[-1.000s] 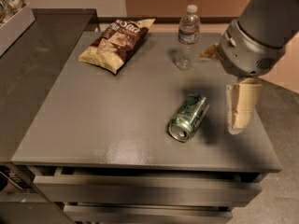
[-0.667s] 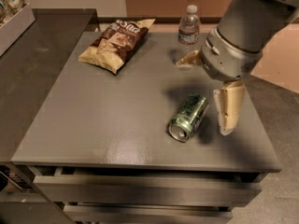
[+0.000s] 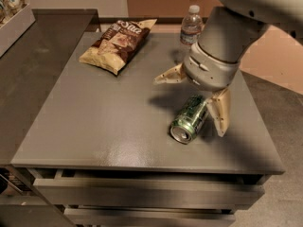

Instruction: Place green can upright

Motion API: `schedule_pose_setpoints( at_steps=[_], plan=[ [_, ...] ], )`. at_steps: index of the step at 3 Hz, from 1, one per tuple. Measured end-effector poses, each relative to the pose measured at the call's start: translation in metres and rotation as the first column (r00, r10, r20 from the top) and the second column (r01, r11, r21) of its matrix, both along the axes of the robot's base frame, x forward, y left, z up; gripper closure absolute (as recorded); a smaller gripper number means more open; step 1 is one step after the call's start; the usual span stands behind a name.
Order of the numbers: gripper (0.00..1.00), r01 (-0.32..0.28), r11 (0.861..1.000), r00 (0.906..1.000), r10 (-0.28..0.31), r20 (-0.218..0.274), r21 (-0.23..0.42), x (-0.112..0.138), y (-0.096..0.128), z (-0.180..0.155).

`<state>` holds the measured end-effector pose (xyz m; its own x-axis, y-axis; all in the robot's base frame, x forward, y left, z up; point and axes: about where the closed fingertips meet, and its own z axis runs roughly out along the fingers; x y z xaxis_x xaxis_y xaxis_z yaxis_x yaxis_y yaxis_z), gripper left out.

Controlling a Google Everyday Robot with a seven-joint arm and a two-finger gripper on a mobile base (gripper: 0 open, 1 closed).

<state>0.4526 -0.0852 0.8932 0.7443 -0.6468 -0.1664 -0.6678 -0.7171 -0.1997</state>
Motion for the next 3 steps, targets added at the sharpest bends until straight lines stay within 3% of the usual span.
schedule_pose_setpoints(
  at_steps=[1, 2, 3],
  plan=[
    [0.00, -0.144, 0.989, 0.9891, 0.145, 0.026, -0.044, 0.001, -0.001, -0.017],
    [0.00, -0.229, 0.968, 0.9705, 0.235, 0.055, -0.100, 0.006, -0.004, -0.031],
    [0.00, -0.273, 0.948, 0.9540, 0.289, 0.081, -0.165, 0.009, -0.008, -0.038]
  ],
)
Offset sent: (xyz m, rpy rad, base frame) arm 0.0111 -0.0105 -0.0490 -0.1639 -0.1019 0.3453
